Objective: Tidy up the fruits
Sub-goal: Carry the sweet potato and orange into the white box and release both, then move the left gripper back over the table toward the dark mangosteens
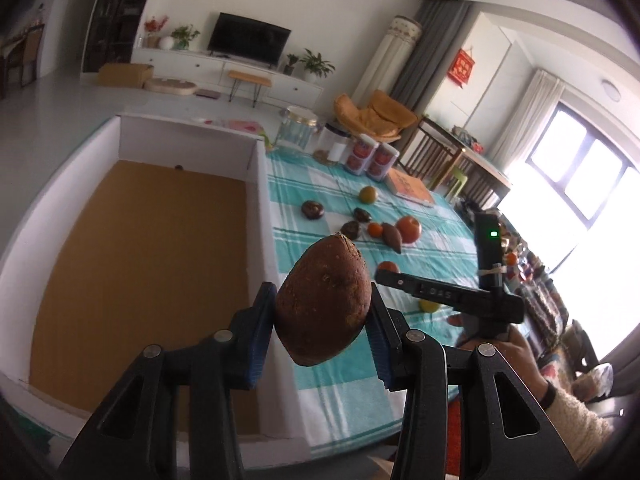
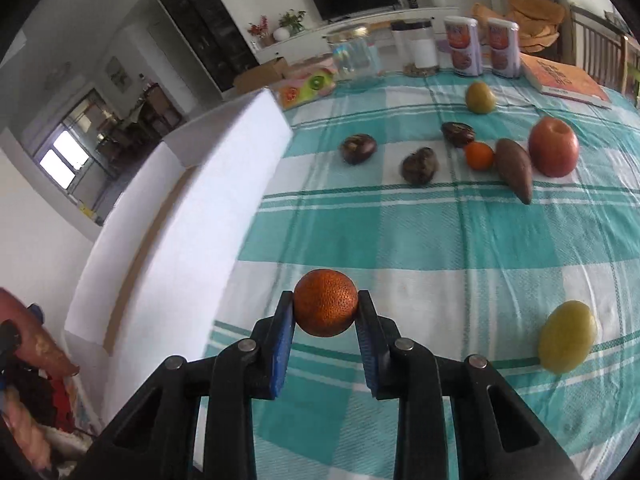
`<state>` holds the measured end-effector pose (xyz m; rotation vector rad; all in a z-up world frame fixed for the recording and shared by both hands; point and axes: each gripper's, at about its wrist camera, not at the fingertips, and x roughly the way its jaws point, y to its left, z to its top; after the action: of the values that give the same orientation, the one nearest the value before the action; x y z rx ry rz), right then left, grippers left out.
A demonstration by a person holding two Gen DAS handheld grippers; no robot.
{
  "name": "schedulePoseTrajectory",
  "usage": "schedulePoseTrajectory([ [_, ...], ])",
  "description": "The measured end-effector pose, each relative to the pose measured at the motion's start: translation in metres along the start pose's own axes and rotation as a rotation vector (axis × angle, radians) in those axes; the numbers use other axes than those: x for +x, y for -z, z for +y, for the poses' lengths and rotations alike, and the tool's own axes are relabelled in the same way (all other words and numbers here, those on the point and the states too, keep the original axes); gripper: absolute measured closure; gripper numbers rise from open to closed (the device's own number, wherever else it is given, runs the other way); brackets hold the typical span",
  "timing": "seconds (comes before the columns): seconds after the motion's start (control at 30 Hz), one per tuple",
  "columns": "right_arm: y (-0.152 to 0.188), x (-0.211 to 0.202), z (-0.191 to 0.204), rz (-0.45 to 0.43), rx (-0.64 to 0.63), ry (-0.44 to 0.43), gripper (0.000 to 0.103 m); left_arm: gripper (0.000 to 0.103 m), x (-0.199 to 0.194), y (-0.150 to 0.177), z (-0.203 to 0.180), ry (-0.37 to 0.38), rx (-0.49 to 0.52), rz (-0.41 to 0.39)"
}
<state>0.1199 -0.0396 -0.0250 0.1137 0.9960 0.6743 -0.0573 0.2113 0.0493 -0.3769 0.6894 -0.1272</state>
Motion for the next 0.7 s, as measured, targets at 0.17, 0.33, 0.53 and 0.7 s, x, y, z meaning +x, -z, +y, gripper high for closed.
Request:
schedulePoseTrajectory([
  [0.17,0.003,0.012,0.115,0.042,-0.165,-0.210,0.073,0.058,-0.006,0.005,0.064,-0.217,-0.081,0.001],
  [0.33,0.029,0.057,0.190,0.145,-0.310,-0.235,0.072,0.058,0.004,0.026,0.115,-0.387,-0.154,0.052],
  [0.53,0.040,0.082,0.207,0.162,-0.340,-0.146,0.059,0.038,0.007,0.039,0.133,-0.447,-0.192,0.053],
  [0.7,0.030,0.043,0.158,0.003,-0.273,-0.070,0.035,0.024,0.008,0.025,0.108,-0.375,-0.182,-0.036],
])
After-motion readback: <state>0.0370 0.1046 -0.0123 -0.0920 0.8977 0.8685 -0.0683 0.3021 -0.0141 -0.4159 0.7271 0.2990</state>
